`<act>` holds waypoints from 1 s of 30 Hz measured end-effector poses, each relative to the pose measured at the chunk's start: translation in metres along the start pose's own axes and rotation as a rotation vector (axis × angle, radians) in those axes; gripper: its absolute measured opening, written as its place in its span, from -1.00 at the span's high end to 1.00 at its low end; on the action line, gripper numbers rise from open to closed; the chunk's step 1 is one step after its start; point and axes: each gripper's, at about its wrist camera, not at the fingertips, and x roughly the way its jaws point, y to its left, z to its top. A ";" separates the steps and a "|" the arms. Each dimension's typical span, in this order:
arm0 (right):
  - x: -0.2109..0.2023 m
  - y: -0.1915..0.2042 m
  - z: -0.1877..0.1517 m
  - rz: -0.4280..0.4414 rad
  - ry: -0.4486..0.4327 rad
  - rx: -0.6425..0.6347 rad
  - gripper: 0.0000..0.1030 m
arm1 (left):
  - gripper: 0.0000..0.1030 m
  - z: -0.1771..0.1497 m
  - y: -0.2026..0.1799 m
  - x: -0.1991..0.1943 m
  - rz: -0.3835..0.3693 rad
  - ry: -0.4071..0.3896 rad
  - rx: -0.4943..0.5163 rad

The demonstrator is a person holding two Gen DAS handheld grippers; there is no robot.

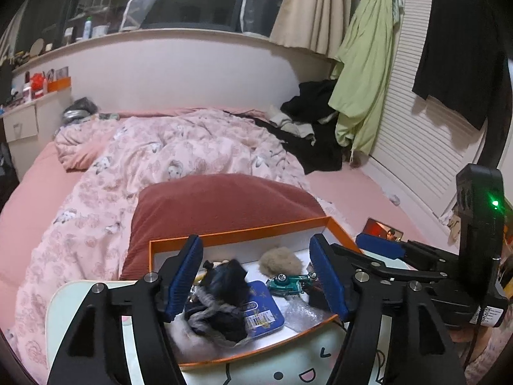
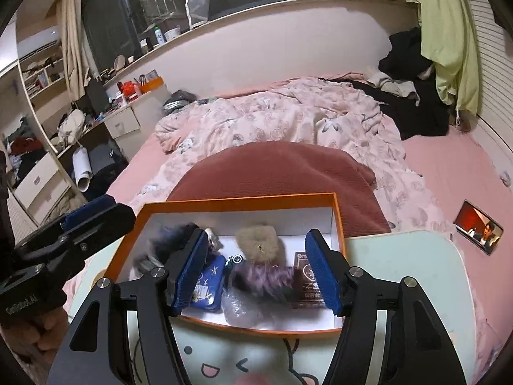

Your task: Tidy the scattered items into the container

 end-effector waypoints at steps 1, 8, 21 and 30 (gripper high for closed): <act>0.000 0.000 0.000 0.000 -0.001 -0.002 -0.26 | -0.33 0.000 0.001 0.001 0.000 0.004 -0.004; -0.002 0.001 0.000 0.012 -0.001 0.000 -0.26 | -0.34 -0.002 0.001 0.001 -0.005 0.011 -0.013; -0.004 0.001 -0.003 0.017 0.004 0.006 -0.26 | -0.45 -0.011 0.004 -0.005 -0.002 0.027 -0.026; -0.015 0.002 -0.012 0.005 0.004 -0.008 -0.26 | -0.58 -0.025 0.010 -0.024 0.001 0.026 -0.058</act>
